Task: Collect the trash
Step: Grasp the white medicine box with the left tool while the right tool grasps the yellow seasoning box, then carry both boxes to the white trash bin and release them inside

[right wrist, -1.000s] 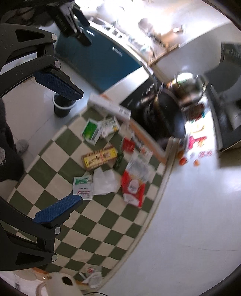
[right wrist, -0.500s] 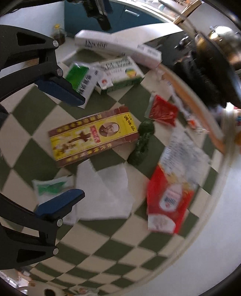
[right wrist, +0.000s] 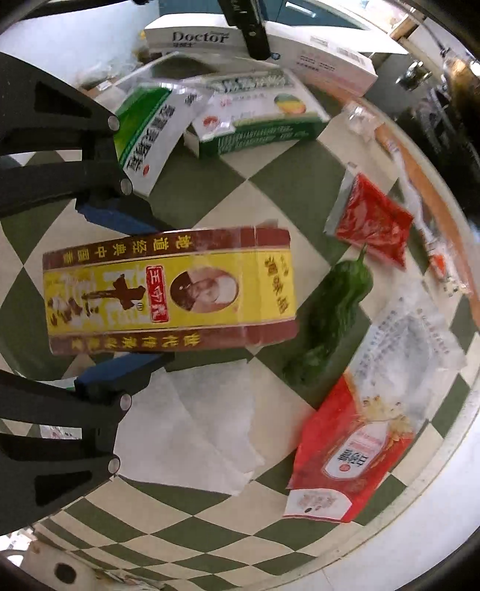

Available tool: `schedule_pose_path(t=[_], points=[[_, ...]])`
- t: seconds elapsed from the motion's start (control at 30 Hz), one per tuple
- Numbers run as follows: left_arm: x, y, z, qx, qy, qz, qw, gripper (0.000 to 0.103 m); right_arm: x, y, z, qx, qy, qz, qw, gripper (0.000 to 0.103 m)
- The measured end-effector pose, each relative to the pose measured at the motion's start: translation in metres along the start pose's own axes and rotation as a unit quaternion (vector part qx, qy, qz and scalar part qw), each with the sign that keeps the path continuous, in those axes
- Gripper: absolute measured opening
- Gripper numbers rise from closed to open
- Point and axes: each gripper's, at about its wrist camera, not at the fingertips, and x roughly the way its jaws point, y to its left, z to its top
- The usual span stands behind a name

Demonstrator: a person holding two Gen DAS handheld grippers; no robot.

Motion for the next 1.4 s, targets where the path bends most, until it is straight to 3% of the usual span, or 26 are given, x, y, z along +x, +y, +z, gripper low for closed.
schedule_pose_path(t=[0.33,0.43,0.47,0.53,0.6,0.7,0.73,0.8,0.87,1.0,1.13,1.33,1.4], points=[[-0.08,0.085,-0.058,-0.079,-0.057,-0.025,0.9949,0.044,-0.064,0.017,-0.001,0.029,-0.06,0.062,0.996,0.06],[-0.089,0.108,-0.072,-0.099,-0.07,-0.033,0.992,0.044,-0.093,0.018,0.01,0.049,-0.082,0.109,0.989,0.06],[-0.093,0.119,-0.078,-0.104,-0.074,-0.037,0.9911,0.044,-0.1,0.017,0.012,0.063,-0.086,0.151,0.983,0.06],[-0.098,0.138,-0.088,-0.112,-0.084,-0.044,0.9892,0.044,-0.106,0.014,0.014,0.093,-0.086,0.196,0.972,0.06],[-0.087,0.133,-0.067,-0.118,-0.089,-0.043,0.9881,0.044,-0.113,0.02,0.015,0.098,-0.088,0.198,0.971,0.06],[-0.073,0.147,-0.067,-0.144,-0.095,-0.048,0.9839,0.044,-0.117,0.051,0.02,0.067,-0.086,0.195,0.975,0.06],[-0.069,0.159,-0.074,-0.148,-0.086,-0.03,0.9848,0.044,-0.116,0.073,0.021,0.046,-0.08,0.196,0.976,0.06],[-0.051,0.177,-0.086,-0.176,-0.077,-0.028,0.981,0.044,-0.114,0.113,0.015,0.017,-0.07,0.204,0.976,0.06],[-0.034,0.207,-0.106,-0.205,-0.059,-0.021,0.9767,0.044,-0.1,0.16,0.011,-0.016,-0.061,0.195,0.979,0.06],[-0.002,0.268,-0.145,-0.253,-0.033,-0.01,0.9669,0.044,-0.072,0.208,0.011,-0.019,-0.042,0.207,0.977,0.06],[0.053,0.306,-0.169,-0.287,-0.008,-0.012,0.9579,0.044,-0.04,0.267,0.003,-0.077,-0.028,0.206,0.975,0.06],[0.175,0.361,-0.2,-0.326,0.051,-0.039,0.9431,0.044,0.089,0.362,-0.026,-0.116,0.032,0.236,0.964,0.06],[0.21,0.372,-0.208,-0.327,0.057,-0.051,0.9421,0.044,0.144,0.391,-0.037,-0.135,0.043,0.224,0.964,0.06]])
